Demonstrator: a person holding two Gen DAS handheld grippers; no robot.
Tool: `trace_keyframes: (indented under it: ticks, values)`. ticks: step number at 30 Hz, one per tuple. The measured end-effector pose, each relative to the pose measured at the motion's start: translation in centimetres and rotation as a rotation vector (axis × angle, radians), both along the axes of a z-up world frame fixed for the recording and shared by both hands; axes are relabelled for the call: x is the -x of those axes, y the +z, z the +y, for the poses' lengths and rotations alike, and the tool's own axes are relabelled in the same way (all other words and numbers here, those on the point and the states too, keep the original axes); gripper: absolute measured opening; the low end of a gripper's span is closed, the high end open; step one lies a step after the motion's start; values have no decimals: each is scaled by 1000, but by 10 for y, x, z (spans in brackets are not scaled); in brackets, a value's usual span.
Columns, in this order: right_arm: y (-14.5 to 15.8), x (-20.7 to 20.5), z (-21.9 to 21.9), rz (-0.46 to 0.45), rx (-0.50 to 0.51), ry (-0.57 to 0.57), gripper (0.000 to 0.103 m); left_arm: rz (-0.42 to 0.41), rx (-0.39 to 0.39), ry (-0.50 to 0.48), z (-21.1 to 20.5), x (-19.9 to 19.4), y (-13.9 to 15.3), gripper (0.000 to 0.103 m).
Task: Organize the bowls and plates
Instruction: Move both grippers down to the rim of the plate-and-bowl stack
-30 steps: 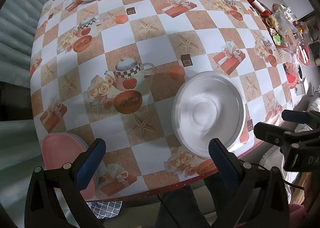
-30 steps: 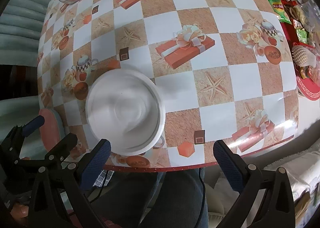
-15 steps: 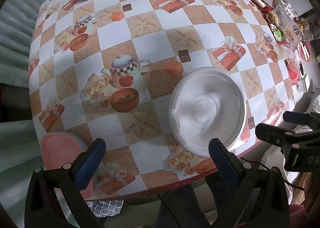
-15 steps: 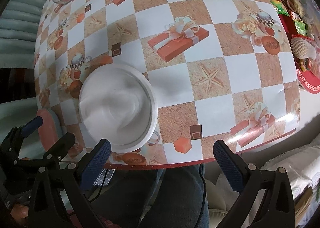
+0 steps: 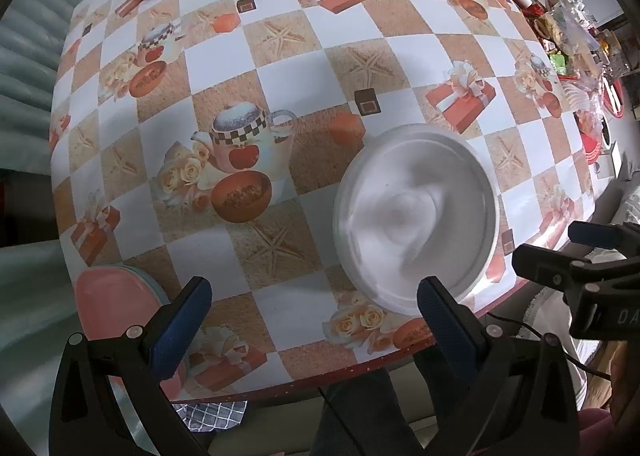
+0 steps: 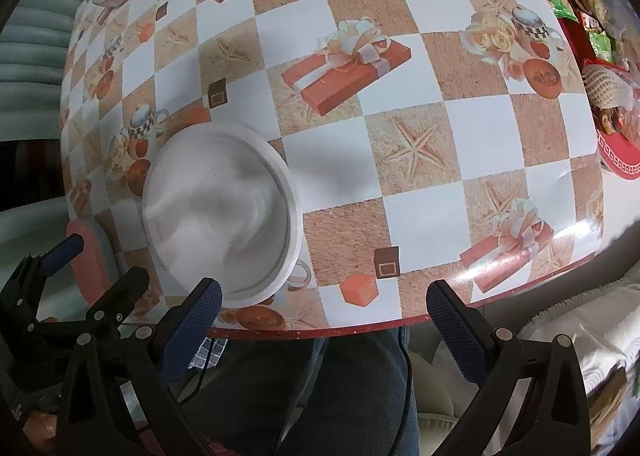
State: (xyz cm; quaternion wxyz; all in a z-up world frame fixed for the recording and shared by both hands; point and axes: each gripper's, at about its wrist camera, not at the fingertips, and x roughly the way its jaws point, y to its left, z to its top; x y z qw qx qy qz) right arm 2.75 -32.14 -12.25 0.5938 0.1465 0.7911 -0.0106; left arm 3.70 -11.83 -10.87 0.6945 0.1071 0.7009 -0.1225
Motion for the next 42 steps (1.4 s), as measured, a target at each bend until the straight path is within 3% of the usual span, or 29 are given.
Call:
trace_keyframes:
  ticks: [14,23,42]
  values:
    - [-21,-1,-1,25,-9,1,103,33,-3,-4,-4,-6,-18,103]
    - [-48,-8,3,39,-31,-17,103,87,-3,47,-4,-19,-49,103]
    - [-98,-19,7,71,-45,-5,103,108,-41,103,-4,-33,-97,103]
